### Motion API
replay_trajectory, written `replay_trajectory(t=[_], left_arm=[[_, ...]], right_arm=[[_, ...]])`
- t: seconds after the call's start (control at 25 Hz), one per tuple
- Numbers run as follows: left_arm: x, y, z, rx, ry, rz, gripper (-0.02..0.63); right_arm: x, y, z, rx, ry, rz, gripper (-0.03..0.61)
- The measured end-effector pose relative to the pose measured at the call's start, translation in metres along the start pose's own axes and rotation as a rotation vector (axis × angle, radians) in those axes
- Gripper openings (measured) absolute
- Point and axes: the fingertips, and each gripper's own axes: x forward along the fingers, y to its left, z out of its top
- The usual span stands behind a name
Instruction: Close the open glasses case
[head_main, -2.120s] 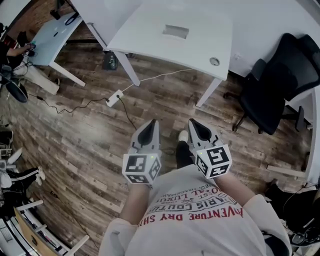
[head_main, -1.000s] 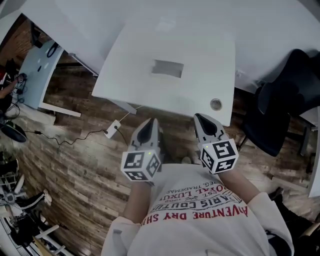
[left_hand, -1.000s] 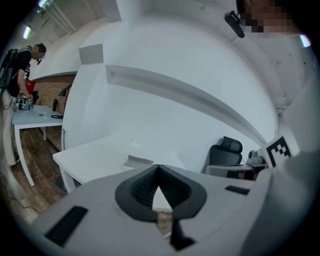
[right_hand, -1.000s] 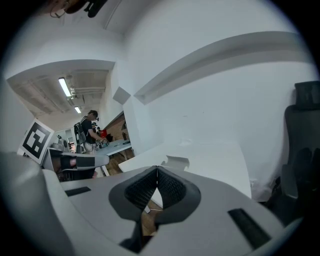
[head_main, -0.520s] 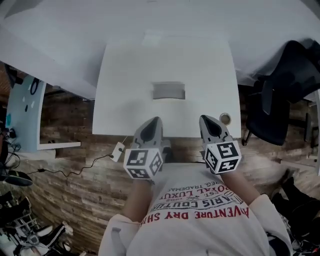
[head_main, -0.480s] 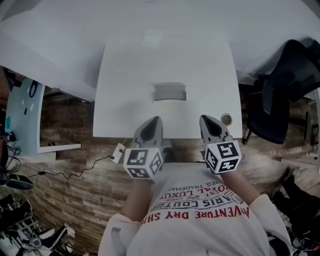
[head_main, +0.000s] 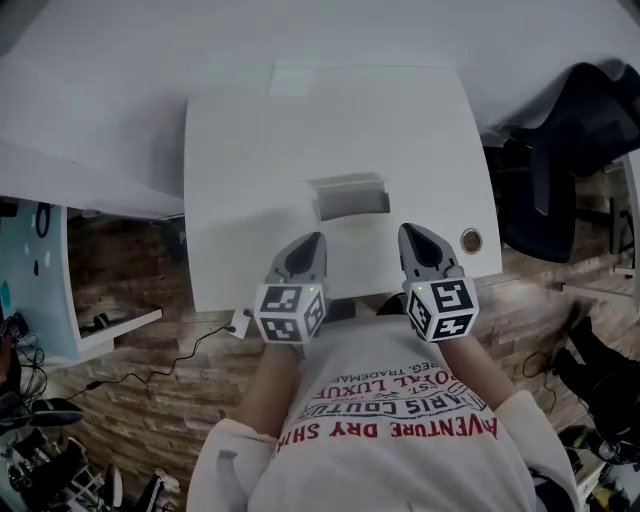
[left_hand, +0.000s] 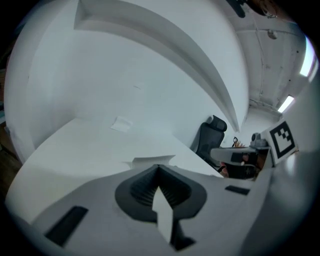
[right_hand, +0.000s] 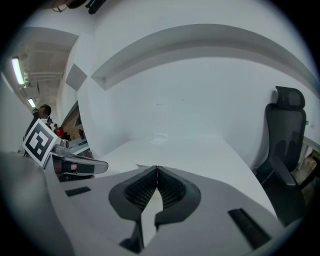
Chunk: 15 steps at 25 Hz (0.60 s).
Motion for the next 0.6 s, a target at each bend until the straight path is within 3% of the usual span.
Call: replay_trajectory(t=[0.36,0.6], left_arm=[[0.048,0.028,-0.032,-0.033,0.115,-0.018,-0.002],[0.076,0.035,-0.05,-0.054,0.168,-0.031,-0.002]], right_arm=[[0.048,-0.009,-0.034,-0.007,0.124,-0.011,0.012],[0.077,-0.017,-0.032,-0.029,0.127,0.023,0.012]])
